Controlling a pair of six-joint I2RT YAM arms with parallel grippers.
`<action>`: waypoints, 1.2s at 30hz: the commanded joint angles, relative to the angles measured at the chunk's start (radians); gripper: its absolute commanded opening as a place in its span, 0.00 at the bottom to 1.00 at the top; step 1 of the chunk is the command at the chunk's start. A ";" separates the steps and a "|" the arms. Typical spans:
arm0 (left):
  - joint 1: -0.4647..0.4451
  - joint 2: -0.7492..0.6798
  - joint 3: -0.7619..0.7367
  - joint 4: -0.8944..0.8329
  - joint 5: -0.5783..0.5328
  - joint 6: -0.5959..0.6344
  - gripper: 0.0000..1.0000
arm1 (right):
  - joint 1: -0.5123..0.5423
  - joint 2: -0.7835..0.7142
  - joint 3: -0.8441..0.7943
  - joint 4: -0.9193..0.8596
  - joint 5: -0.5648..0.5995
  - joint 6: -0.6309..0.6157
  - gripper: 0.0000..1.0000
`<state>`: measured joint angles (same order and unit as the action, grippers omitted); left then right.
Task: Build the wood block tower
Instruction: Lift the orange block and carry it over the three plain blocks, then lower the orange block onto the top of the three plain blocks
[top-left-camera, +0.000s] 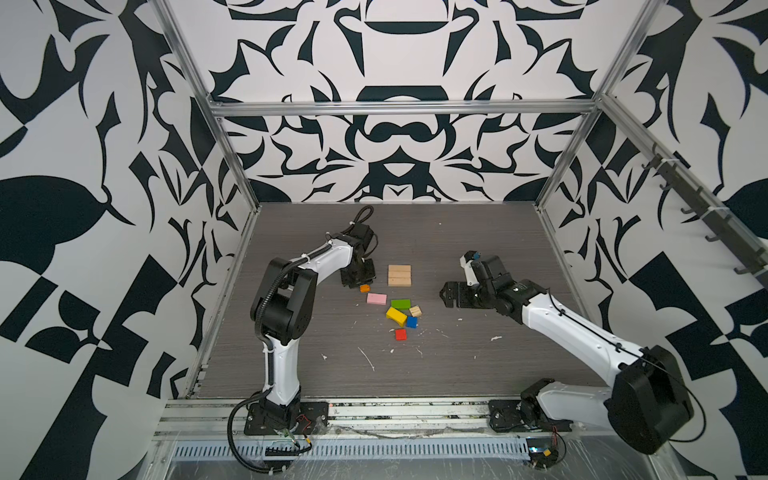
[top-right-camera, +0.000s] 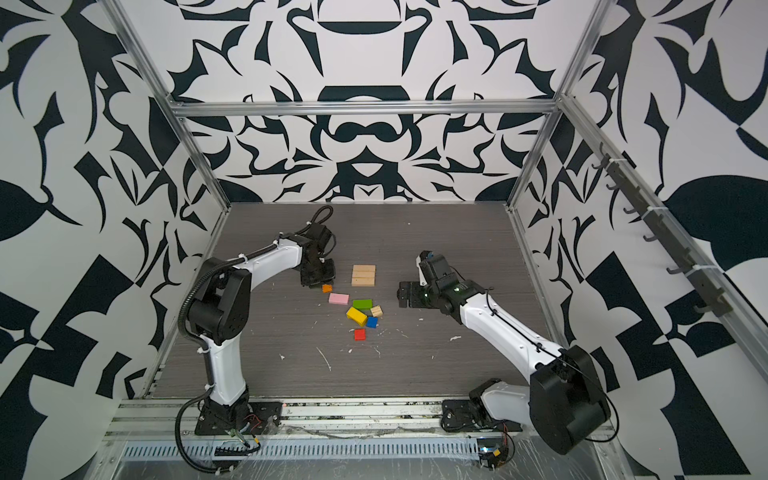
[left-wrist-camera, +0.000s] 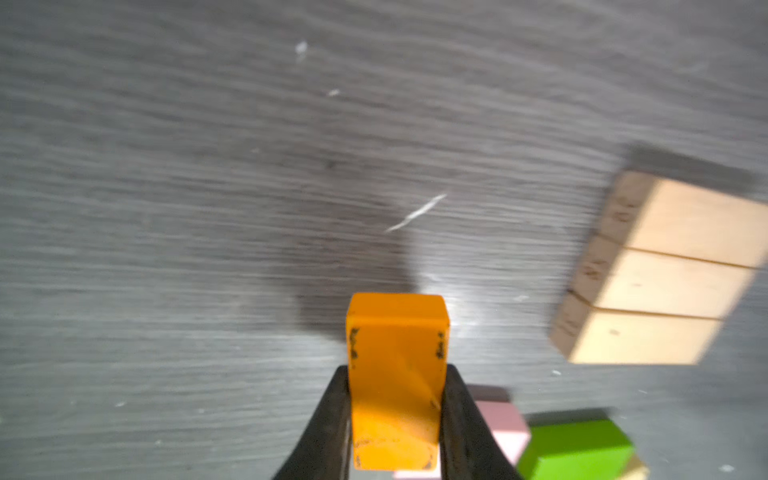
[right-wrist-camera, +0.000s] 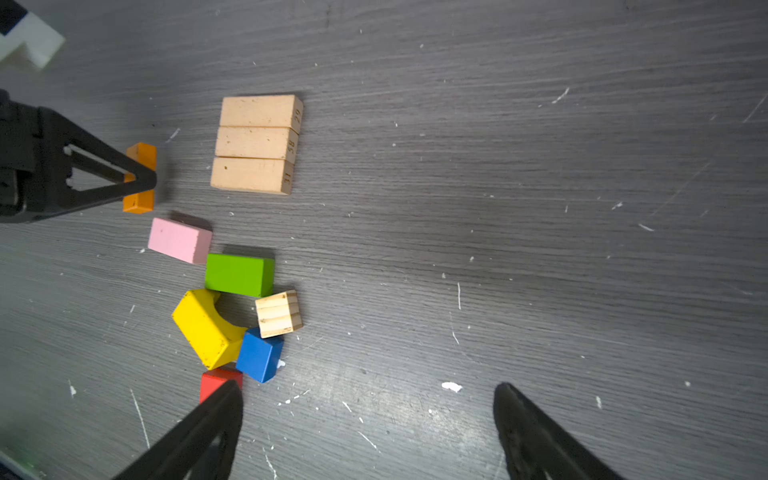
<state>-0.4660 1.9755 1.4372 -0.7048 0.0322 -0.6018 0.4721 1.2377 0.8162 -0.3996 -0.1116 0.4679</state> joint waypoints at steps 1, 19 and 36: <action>-0.023 -0.031 0.057 -0.008 0.044 0.000 0.17 | 0.004 -0.036 0.021 0.002 -0.008 -0.007 0.98; -0.138 0.124 0.322 -0.087 0.042 0.051 0.17 | 0.011 -0.118 -0.023 0.035 -0.076 -0.027 0.97; -0.142 0.217 0.408 -0.144 -0.005 0.078 0.19 | 0.013 -0.116 -0.028 0.035 -0.069 -0.024 0.97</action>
<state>-0.6064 2.1704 1.8091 -0.7921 0.0521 -0.5407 0.4797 1.1332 0.7879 -0.3836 -0.1799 0.4591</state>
